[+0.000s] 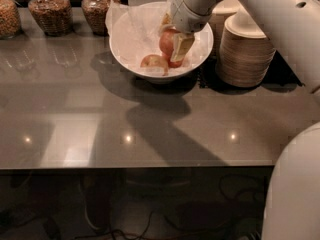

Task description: Pick apple from white bowl

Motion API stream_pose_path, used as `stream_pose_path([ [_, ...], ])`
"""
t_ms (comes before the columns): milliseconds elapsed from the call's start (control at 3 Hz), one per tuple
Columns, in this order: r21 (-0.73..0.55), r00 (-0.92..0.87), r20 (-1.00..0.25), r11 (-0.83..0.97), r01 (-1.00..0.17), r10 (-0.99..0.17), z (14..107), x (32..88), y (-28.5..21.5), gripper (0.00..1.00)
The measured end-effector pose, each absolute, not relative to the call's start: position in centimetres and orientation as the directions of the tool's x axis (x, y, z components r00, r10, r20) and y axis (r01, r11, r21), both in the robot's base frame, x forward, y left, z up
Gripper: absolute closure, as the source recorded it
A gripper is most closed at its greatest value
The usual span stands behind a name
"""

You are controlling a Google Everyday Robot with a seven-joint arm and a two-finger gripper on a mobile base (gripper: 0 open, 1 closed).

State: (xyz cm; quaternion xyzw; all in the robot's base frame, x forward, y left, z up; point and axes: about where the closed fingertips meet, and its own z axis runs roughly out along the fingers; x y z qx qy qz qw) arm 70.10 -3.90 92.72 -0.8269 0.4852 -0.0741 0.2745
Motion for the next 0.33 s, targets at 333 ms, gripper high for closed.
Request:
stream_pose_path([
  [333, -0.587, 0.51, -0.247, -0.292, -0.755, -0.824, 96.37, 68.57, -5.36, 1.0],
])
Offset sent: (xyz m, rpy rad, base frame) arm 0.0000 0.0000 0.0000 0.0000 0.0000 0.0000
